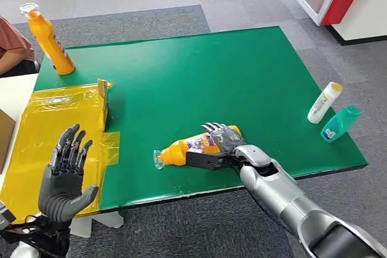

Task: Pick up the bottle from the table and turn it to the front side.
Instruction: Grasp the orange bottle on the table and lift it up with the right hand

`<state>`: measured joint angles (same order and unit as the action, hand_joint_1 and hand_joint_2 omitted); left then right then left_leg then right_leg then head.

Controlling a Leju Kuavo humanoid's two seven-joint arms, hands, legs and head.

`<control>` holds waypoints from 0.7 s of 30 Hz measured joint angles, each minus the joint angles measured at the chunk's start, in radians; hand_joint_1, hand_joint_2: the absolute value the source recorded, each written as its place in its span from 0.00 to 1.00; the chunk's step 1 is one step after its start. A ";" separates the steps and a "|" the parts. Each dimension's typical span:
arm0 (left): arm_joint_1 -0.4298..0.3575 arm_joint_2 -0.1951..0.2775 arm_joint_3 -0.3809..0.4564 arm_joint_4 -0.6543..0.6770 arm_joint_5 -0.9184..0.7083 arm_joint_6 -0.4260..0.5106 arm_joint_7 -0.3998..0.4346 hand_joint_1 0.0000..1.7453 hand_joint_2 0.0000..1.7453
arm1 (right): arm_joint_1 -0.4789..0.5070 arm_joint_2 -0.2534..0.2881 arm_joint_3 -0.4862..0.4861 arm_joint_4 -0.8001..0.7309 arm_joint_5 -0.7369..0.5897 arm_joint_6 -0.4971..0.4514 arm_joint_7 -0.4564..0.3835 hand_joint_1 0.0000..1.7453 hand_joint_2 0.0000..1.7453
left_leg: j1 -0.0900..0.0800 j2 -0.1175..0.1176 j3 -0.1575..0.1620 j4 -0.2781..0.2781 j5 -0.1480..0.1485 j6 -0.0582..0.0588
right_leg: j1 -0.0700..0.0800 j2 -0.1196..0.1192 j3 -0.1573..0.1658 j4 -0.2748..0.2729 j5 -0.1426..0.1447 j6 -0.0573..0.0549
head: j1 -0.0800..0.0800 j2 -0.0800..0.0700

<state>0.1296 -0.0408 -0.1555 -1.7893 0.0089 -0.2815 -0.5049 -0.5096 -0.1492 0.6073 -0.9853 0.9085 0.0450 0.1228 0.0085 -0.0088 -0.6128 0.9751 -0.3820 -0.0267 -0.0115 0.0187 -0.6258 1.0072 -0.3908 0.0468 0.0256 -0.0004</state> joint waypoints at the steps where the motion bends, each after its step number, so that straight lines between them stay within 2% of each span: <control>1: 0.003 0.000 -0.004 -0.004 -0.002 0.001 -0.002 0.00 1.00 | 0.000 -0.001 -0.002 0.000 0.002 -0.002 -0.001 1.00 1.00 | 0.000 0.000 0.000 0.000 0.000 0.000 | 0.000 0.000 0.000 0.000 0.000 0.000 | 0.000 0.000; 15: 0.024 0.007 -0.041 -0.038 -0.010 0.009 -0.010 0.00 1.00 | 0.011 -0.007 -0.033 0.002 0.022 -0.024 -0.025 1.00 1.00 | 0.000 0.000 0.001 0.000 0.000 0.000 | 0.000 0.000 0.000 0.000 0.000 0.001 | 0.000 0.000; 17: 0.024 0.008 -0.041 -0.038 -0.005 0.009 -0.010 0.00 1.00 | 0.025 -0.007 -0.051 -0.010 -0.047 -0.019 -0.060 1.00 1.00 | 0.000 0.000 0.001 0.000 0.000 0.000 | 0.000 0.000 0.001 0.000 0.000 0.001 | 0.000 0.000; 21: 0.024 0.012 -0.041 -0.037 0.005 0.016 -0.015 0.00 1.00 | 0.077 -0.006 -0.132 -0.059 -0.311 0.017 -0.174 1.00 1.00 | 0.000 0.000 0.000 0.000 0.000 0.000 | 0.000 0.000 0.001 0.000 0.000 0.001 | 0.000 0.000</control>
<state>0.1533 -0.0283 -0.1967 -1.8265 0.0142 -0.2658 -0.5201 -0.4322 -0.1555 0.4756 -1.0439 0.5978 0.0621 -0.0507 0.0085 -0.0092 -0.6124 0.9752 -0.3820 -0.0264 -0.0115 0.0183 -0.6253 1.0071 -0.3903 0.0474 0.0257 -0.0004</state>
